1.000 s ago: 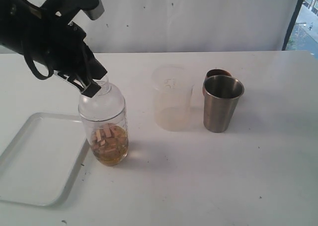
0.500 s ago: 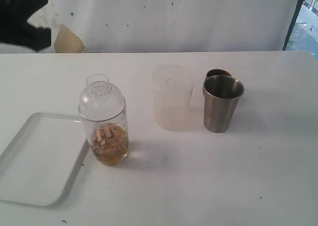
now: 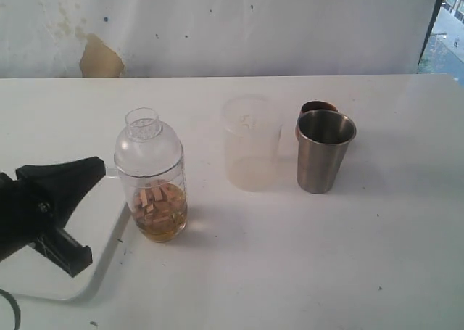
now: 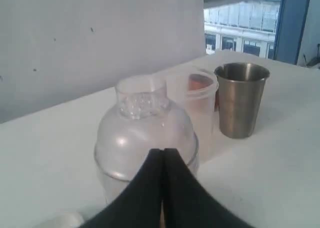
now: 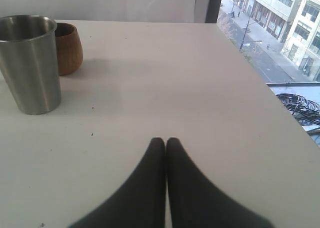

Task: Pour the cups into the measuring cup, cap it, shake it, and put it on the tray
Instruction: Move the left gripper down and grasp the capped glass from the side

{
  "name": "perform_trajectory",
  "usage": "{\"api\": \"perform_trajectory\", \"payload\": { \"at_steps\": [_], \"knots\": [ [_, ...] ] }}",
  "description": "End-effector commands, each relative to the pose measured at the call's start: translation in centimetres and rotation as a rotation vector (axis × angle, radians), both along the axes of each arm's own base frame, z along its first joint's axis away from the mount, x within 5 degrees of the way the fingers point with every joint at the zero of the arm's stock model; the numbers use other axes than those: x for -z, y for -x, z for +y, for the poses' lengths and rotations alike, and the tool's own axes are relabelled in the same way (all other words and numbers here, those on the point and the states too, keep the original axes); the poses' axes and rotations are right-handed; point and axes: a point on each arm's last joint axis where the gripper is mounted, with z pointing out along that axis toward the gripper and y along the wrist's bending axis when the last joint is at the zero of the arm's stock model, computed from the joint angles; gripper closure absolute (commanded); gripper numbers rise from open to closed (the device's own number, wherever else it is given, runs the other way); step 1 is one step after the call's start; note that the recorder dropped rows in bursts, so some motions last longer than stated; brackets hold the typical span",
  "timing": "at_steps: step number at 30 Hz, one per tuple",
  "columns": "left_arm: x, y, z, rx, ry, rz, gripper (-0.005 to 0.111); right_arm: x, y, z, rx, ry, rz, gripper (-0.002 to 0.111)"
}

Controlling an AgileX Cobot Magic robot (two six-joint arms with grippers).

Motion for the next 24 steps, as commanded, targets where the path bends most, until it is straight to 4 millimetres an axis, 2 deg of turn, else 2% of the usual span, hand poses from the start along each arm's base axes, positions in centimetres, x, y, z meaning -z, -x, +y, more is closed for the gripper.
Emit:
{"api": "perform_trajectory", "payload": {
  "at_steps": [1,2,4,5,6,7,8,9,13,16,24],
  "knots": [
    [1.1,-0.3,-0.4,0.022,-0.014,0.032,0.107,0.1,0.0,0.0,0.009,-0.001,-0.005,0.108],
    [1.4,-0.3,-0.4,0.019,-0.024,0.049,0.107,0.1,0.0,0.0,0.009,-0.001,-0.005,0.108],
    [2.5,-0.4,-0.4,0.009,-0.081,0.117,0.095,0.1,0.0,0.0,0.009,-0.001,-0.005,0.108],
    [3.0,-0.5,-0.4,0.012,-0.117,0.136,0.078,0.1,0.0,0.0,0.009,-0.001,-0.005,0.108],
    [3.1,-0.5,-0.4,0.017,-0.133,0.134,0.069,0.1,0.0,0.0,0.009,-0.001,-0.005,0.108],
    [3.5,-0.6,-0.5,0.028,-0.165,0.118,0.040,0.1,0.0,0.0,0.009,-0.001,-0.005,0.108],
    [3.8,-0.7,-0.6,0.034,-0.184,0.116,0.017,0.1,0.0,0.0,0.009,-0.001,-0.005,0.108],
    [4.1,-0.8,-0.6,0.040,-0.201,0.116,0.001,0.1,0.0,0.0,0.009,-0.001,-0.005,0.108],
    [4.8,-1.4,-1.1,0.046,-0.149,0.102,0.002,0.1,0.0,0.0,0.009,-0.001,-0.005,0.108],
    [5.4,-2.7,-1.4,-0.015,-0.079,0.103,0.002,0.1,0.0,0.0,0.009,-0.001,-0.005,0.108],
    [7.6,-5.7,-3.1,-0.010,-0.108,0.161,0.002,0.1,0.0,0.0,0.009,-0.001,-0.005,0.108]
  ]
}}
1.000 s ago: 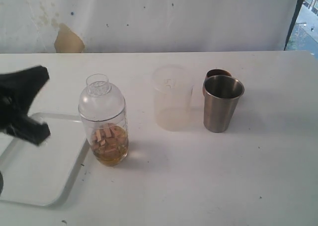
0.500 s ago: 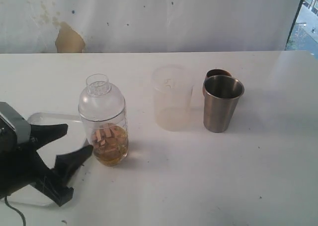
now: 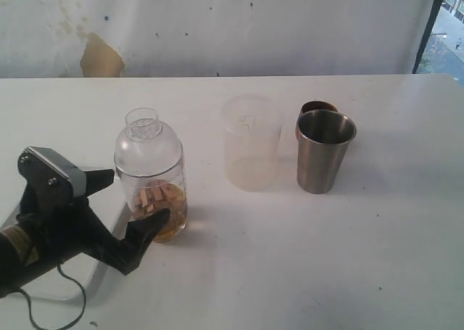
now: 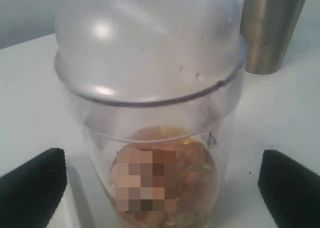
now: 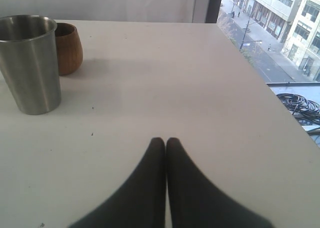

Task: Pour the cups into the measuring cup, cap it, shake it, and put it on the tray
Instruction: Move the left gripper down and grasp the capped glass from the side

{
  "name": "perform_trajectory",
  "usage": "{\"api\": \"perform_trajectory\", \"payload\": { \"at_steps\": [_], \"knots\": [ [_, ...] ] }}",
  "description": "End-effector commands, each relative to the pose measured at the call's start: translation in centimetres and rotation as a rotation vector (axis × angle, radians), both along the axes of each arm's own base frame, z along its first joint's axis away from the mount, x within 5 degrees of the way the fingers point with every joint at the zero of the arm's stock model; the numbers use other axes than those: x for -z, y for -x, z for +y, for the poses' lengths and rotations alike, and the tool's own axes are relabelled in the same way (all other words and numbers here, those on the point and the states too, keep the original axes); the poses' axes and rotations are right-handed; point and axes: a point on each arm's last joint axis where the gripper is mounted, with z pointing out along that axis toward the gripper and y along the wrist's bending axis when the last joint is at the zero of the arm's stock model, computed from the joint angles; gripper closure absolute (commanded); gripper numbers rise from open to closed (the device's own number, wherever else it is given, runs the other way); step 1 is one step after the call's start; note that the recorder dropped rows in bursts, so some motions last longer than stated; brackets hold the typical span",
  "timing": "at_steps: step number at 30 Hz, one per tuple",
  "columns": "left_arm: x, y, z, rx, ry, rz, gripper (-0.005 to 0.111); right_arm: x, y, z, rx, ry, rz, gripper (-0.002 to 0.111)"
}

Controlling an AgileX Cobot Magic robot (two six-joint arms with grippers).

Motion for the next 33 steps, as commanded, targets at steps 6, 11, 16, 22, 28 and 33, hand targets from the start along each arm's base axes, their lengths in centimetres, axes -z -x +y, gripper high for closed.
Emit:
{"api": "perform_trajectory", "payload": {
  "at_steps": [6,11,16,22,28,33],
  "knots": [
    [2.2,-2.5,-1.5,0.002,-0.008,0.027,0.002,0.1,0.0,0.0,0.009,-0.001,-0.005,0.108],
    [1.4,-3.3,-2.1,0.015,0.029,-0.029,0.002,0.1,0.0,0.0,0.009,-0.001,-0.005,0.108],
    [1.1,-3.9,-2.4,0.015,0.039,-0.047,0.002,0.1,0.0,0.0,0.009,-0.001,-0.005,0.108],
    [1.8,-3.9,-2.5,0.040,-0.022,-0.096,0.002,0.1,0.0,0.0,0.009,-0.001,-0.005,0.108],
    [2.1,-4.0,-2.5,0.039,-0.021,-0.122,0.002,0.1,0.0,0.0,0.009,-0.001,-0.005,0.108],
    [1.8,-4.4,-2.3,-0.010,0.036,-0.142,0.002,0.1,0.0,0.0,0.009,-0.001,-0.005,0.108]
  ]
}}
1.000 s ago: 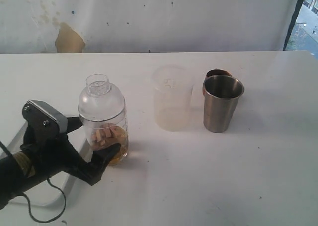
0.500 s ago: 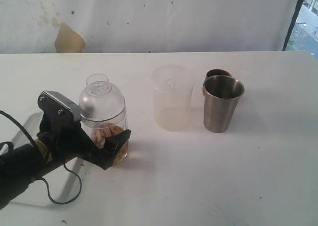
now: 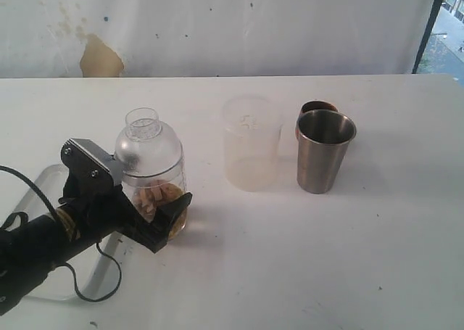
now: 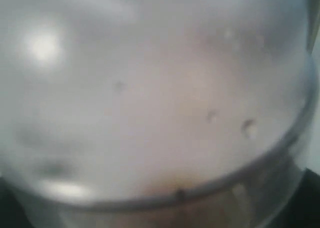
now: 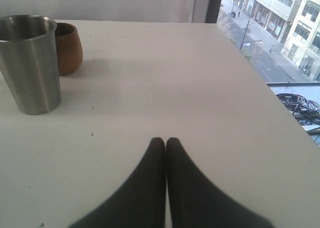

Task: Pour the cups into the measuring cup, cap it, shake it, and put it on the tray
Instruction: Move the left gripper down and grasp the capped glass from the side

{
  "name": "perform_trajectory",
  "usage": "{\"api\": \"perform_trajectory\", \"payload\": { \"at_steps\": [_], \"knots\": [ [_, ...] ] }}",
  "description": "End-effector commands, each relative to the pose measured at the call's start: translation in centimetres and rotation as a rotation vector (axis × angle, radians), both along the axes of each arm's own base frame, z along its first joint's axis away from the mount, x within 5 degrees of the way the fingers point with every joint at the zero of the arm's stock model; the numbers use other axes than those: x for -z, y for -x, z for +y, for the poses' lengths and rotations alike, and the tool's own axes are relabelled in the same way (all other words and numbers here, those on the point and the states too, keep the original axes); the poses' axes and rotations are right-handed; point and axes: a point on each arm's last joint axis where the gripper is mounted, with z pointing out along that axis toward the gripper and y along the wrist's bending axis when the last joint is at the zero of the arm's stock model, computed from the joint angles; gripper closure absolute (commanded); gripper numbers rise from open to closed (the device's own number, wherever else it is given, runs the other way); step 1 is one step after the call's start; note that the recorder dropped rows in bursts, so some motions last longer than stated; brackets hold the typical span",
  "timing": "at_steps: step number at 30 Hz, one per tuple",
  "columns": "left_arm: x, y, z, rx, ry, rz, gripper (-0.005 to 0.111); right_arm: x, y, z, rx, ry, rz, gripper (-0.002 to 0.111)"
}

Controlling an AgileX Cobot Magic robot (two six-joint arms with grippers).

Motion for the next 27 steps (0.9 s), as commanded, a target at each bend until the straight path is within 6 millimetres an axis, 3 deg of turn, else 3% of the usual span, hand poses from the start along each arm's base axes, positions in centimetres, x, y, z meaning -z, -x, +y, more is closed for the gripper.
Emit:
{"api": "perform_trajectory", "payload": {
  "at_steps": [1,9,27],
  "knots": [
    [-0.4,-0.4,-0.1,-0.036,0.060,-0.019,0.002,0.1,0.0,0.0,0.009,-0.001,-0.005,0.108],
    [0.4,-2.0,-1.3,-0.017,0.106,0.012,0.002,0.1,0.0,0.0,0.009,-0.001,-0.005,0.108],
    [0.3,-2.8,-1.6,-0.015,0.064,-0.039,0.002,0.1,0.0,0.0,0.009,-0.001,-0.005,0.108]
  ]
}}
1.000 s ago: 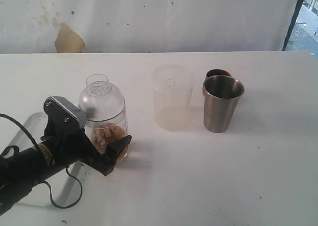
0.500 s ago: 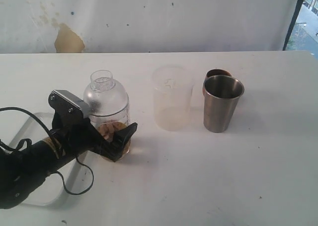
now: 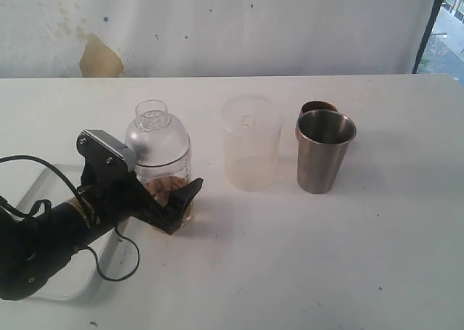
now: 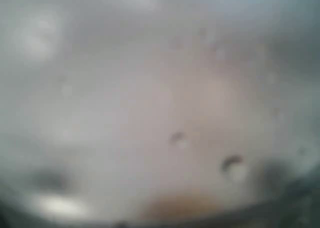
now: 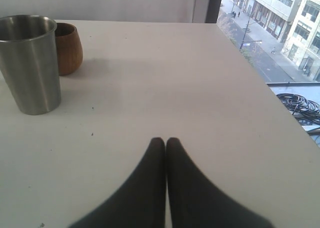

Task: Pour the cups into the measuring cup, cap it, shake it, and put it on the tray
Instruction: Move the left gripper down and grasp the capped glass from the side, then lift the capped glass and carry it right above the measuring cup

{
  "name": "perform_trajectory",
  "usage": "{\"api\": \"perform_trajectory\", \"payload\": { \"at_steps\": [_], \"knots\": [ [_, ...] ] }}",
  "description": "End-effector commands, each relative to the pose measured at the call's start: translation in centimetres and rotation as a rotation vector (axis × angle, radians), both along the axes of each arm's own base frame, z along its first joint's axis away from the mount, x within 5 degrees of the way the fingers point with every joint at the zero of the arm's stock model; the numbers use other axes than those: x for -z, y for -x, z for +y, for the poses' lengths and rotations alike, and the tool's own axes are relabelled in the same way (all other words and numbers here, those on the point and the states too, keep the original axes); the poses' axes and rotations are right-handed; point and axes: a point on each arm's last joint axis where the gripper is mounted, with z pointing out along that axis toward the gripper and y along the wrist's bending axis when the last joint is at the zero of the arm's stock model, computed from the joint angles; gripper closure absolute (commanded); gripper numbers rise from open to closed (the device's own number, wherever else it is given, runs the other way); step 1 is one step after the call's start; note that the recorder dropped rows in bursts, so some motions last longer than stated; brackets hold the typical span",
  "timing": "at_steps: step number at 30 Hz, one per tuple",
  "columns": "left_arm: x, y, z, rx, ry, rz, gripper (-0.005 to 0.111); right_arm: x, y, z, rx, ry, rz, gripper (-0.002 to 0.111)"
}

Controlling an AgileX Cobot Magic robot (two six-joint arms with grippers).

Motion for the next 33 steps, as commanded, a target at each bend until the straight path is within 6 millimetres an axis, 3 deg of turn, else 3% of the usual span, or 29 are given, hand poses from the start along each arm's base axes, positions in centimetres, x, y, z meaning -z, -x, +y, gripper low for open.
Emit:
{"api": "perform_trajectory", "payload": {
  "at_steps": [1,16,33],
  "knots": [
    [-0.26,-0.44,-0.30,-0.004,-0.001,-0.020,0.002,0.11,0.02,-0.04,0.009,-0.001,-0.005,0.108],
    [-0.29,-0.42,-0.34,-0.029,0.132,0.081,0.002,0.11,0.02,-0.04,0.009,-0.001,-0.005,0.108],
    [-0.46,-0.29,-0.54,-0.002,0.150,0.072,0.002,0.11,0.02,-0.04,0.009,-0.001,-0.005,0.108]
  ]
}}
